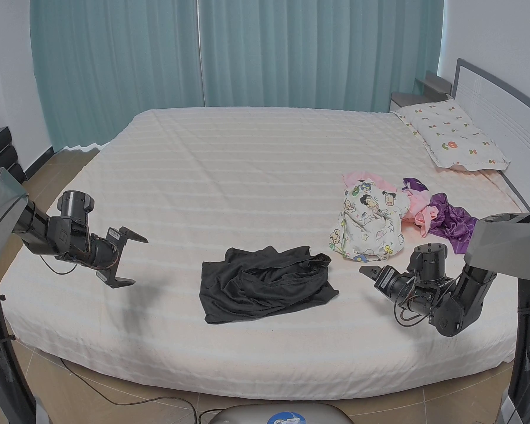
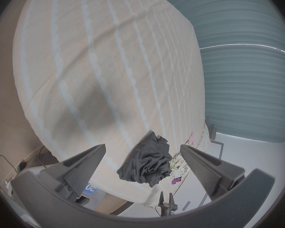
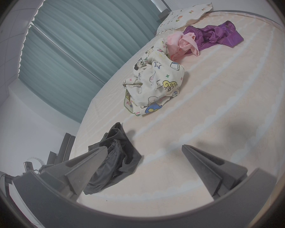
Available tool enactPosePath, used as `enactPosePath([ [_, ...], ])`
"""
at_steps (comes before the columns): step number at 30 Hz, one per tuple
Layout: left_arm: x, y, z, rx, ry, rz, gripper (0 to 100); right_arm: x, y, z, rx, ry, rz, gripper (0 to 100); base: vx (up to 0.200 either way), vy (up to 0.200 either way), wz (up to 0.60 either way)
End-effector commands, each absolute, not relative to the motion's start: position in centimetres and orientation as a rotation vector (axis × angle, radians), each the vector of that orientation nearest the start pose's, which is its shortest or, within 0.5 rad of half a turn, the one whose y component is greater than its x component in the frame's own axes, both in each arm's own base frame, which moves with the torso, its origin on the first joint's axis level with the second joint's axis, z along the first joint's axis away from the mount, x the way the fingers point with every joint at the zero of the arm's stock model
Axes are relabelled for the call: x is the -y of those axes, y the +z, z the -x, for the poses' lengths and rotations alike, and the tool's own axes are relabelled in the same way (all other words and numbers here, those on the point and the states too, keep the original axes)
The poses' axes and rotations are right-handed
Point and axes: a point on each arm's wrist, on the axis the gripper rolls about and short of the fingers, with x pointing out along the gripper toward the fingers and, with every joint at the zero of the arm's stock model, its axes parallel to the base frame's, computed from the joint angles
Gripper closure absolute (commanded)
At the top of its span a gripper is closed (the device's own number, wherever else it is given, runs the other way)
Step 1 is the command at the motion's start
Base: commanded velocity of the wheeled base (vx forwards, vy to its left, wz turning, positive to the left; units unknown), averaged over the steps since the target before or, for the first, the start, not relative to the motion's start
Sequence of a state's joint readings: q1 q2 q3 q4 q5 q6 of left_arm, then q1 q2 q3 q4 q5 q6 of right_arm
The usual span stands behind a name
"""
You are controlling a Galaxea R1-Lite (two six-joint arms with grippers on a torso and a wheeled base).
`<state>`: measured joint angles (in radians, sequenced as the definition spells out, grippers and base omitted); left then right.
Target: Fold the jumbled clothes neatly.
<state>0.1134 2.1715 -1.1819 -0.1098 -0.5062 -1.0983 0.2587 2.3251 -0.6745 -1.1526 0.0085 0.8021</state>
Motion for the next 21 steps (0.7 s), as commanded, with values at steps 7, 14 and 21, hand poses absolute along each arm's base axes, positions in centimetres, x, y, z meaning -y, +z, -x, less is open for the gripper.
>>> enactPosePath([
  [7, -3.41, 6.54, -39.04, -0.982, 0.139, 1.288, 0, -9.09, -1.0, -34.44, -0.571, 0.047, -0.719, 0, 0.0, 0.114, 0.0],
  [14, -3.41, 6.54, -39.04, -0.982, 0.139, 1.288, 0, -9.09, -0.95, -34.41, -0.569, 0.047, -0.719, 0, 0.0, 0.2, 0.0],
  [21, -3.41, 6.5, -39.02, -0.982, 0.141, 1.287, 0, -9.08, -0.95, -34.41, -0.569, 0.046, -0.718, 0, 0.0, 0.114, 0.0],
])
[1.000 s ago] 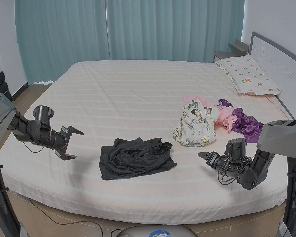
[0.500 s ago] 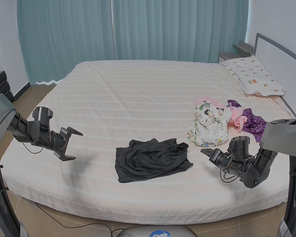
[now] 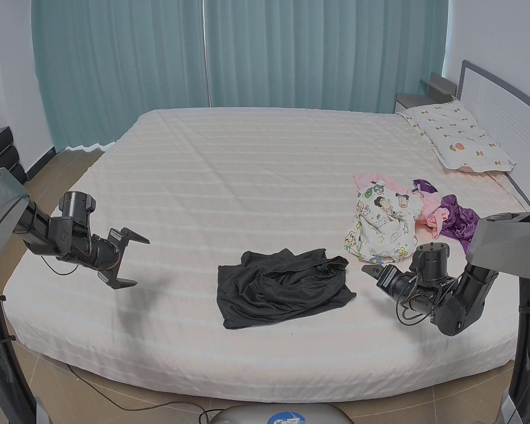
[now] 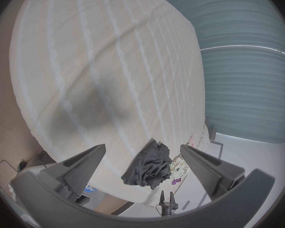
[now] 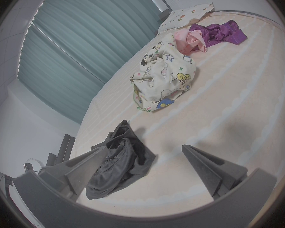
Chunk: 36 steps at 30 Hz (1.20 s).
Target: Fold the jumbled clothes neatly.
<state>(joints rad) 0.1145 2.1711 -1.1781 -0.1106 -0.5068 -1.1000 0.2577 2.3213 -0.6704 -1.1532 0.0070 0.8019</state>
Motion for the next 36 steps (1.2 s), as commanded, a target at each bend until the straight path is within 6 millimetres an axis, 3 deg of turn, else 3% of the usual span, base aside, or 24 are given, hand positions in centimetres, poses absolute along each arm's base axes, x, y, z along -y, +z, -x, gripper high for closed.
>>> enactPosePath([
  [1, -3.4, 6.5, -39.0, -0.982, 0.141, 1.287, 0, -9.1, -1.0, -34.4, -0.569, 0.046, -0.718, 0, 0.0, 0.0, 0.0],
  [9, -3.3, 6.5, -38.8, -0.988, 0.115, 1.293, 0, -9.1, -0.6, -34.4, -0.557, 0.048, -0.718, 0, 0.0, 0.0, 0.0],
  [13, -3.3, 6.4, -38.7, -1.001, 0.098, 1.3, 0, -9.7, 0.4, -34.3, -0.537, 0.074, -0.717, 0, 0.2, 0.0, 0.0],
  [19, -3.3, 6.3, -38.5, -1.003, 0.103, 1.301, 0, -13.8, 1.2, -33.1, -0.563, 0.195, -0.659, 0, 0.067, 0.0, 0.0],
  [24, -3.3, 6.2, -38.5, -1.002, 0.105, 1.297, 0, -17.0, 1.0, -32.4, -0.623, 0.298, -0.503, 0, 0.0, 0.0, 0.0],
  [31, -3.3, 6.1, -38.4, -1.006, 0.109, 1.297, 0, -20.8, 1.2, -34.4, -0.685, 0.406, -0.357, 0, 0.0, 0.0, 0.0],
  [36, -3.2, 5.8, -38.3, -0.979, 0.093, 1.291, 0, -22.9, 0.0, -35.2, -0.736, 0.474, -0.323, 0, 0.0, 0.0, 0.0],
])
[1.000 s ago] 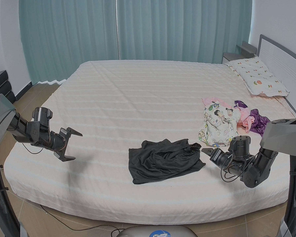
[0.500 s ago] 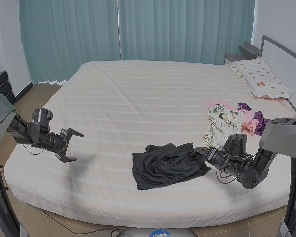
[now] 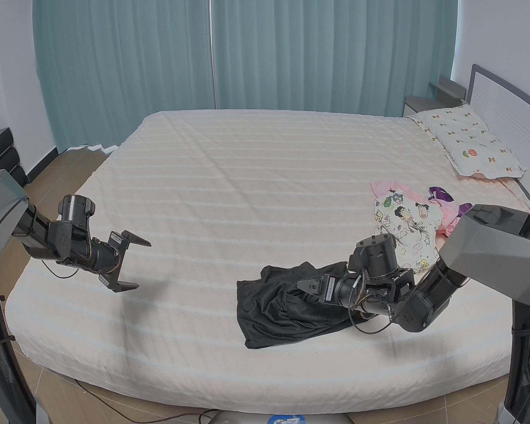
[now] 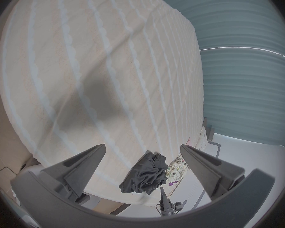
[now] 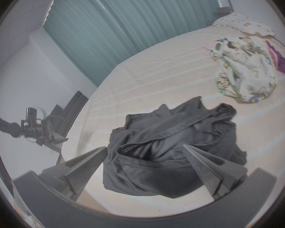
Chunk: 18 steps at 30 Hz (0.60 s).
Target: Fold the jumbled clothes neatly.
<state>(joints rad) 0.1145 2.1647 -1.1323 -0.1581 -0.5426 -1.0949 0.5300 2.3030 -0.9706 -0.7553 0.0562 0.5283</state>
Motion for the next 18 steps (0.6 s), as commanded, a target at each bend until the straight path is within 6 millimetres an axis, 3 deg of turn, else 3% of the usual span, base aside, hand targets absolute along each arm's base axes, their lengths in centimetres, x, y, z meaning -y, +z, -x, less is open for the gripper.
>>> enactPosePath([
  [1, -3.2, 5.7, -38.2, -0.976, 0.091, 1.29, 0, -23.1, -0.3, -35.3, -0.738, 0.48, -0.316, 0, 0.0, 0.0, 0.0],
  [5, -3.2, 5.5, -37.9, -0.965, 0.084, 1.288, 0, -23.6, -1.7, -35.5, -0.745, 0.5, -0.251, 0, 0.0, 0.0, 0.0],
  [13, -3.2, 5.5, -37.9, -0.965, 0.084, 1.288, 0, -23.9, -2.0, -36.5, -0.727, 0.5, -0.228, 0, 0.0, 0.0, 0.0],
  [14, -3.2, 5.5, -37.9, -0.965, 0.084, 1.288, 0, -23.8, -1.9, -36.5, -0.728, 0.5, -0.229, 100, 0.0, 0.0, 0.0],
  [18, -3.2, 5.5, -37.9, -0.965, 0.084, 1.288, 0, -22.9, -0.2, -36.0, -0.719, 0.495, -0.257, 100, 0.0, 0.0, 0.0],
])
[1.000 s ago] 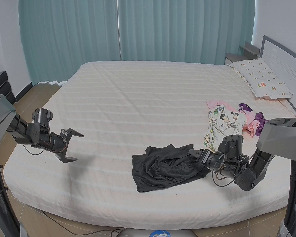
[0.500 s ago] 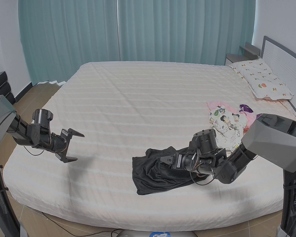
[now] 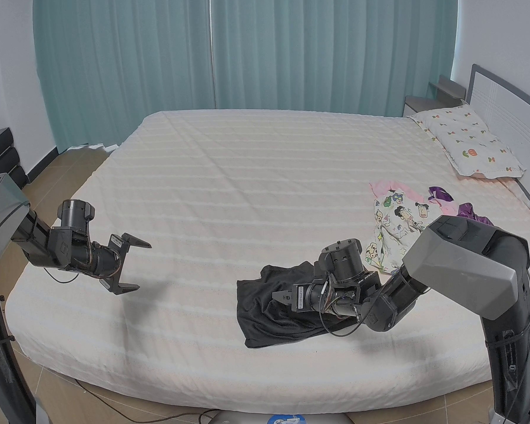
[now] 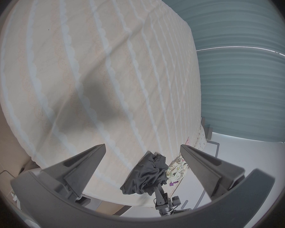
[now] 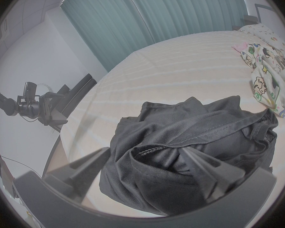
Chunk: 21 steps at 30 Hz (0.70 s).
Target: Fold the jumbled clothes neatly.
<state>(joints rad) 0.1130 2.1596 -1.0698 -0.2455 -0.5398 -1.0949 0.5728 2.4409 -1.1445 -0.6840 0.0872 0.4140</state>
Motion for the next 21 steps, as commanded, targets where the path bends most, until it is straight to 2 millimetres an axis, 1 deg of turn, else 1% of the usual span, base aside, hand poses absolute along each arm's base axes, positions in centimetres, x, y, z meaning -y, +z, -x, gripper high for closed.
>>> enactPosePath([
  [1, -3.2, 5.5, -38.0, -0.964, 0.083, 1.288, 0, -22.0, 0.6, -36.3, -0.708, 0.485, -0.279, 100, 0.0, 0.0, 0.0],
  [3, -3.2, 5.5, -38.0, -0.964, 0.083, 1.288, 0, -20.9, 1.8, -36.8, -0.689, 0.478, -0.312, 100, 0.0, 0.0, 0.0],
  [5, -3.2, 5.5, -38.0, -0.964, 0.083, 1.288, 0, -19.1, 3.1, -37.6, -0.664, 0.453, -0.354, 100, 0.0, 0.0, 0.0],
  [6, -3.2, 5.5, -38.0, -0.964, 0.083, 1.288, 0, -19.1, 3.1, -37.6, -0.664, 0.453, -0.354, 100, 0.0, 0.0, 0.0],
  [7, -3.2, 5.5, -38.0, -0.964, 0.083, 1.288, 0, -17.6, 3.8, -38.1, -0.65, 0.429, -0.386, 100, 0.0, 0.0, 0.0],
  [8, -3.2, 5.5, -38.0, -0.964, 0.083, 1.288, 0, -17.6, 3.8, -38.1, -0.65, 0.429, -0.386, 100, 0.0, 0.0, 0.0],
  [9, -3.2, 5.5, -38.0, -0.964, 0.083, 1.288, 0, -16.6, 4.1, -38.2, -0.652, 0.418, -0.407, 100, 0.0, 0.0, 0.0],
  [11, -3.2, 5.5, -38.0, -0.964, 0.083, 1.288, 0, -15.3, 4.1, -38.0, -0.67, 0.414, -0.423, 100, 0.0, 0.0, 0.0],
  [13, -3.2, 5.5, -38.0, -0.964, 0.083, 1.288, 0, -14.7, 4.0, -38.0, -0.674, 0.413, -0.43, 100, 0.0, 0.0, 0.0],
  [14, -3.2, 5.5, -38.0, -0.964, 0.083, 1.288, 0, -13.9, 3.9, -38.2, -0.673, 0.403, -0.438, 100, 0.0, 0.0, 0.0],
  [16, -3.2, 5.5, -38.0, -0.964, 0.083, 1.288, 0, -13.7, 3.6, -38.3, -0.681, 0.401, -0.444, 100, 0.0, 0.0, 0.0],
  [18, -3.2, 5.5, -38.0, -0.964, 0.083, 1.288, 0, -13.9, 3.4, -38.3, -0.689, 0.405, -0.443, 100, 0.0, 0.0, 0.0],
  [21, -3.2, 5.5, -38.0, -0.964, 0.083, 1.288, 0, -15.8, 3.1, -38.0, -0.703, 0.44, -0.431, 100, 0.0, 0.0, 0.0],
])
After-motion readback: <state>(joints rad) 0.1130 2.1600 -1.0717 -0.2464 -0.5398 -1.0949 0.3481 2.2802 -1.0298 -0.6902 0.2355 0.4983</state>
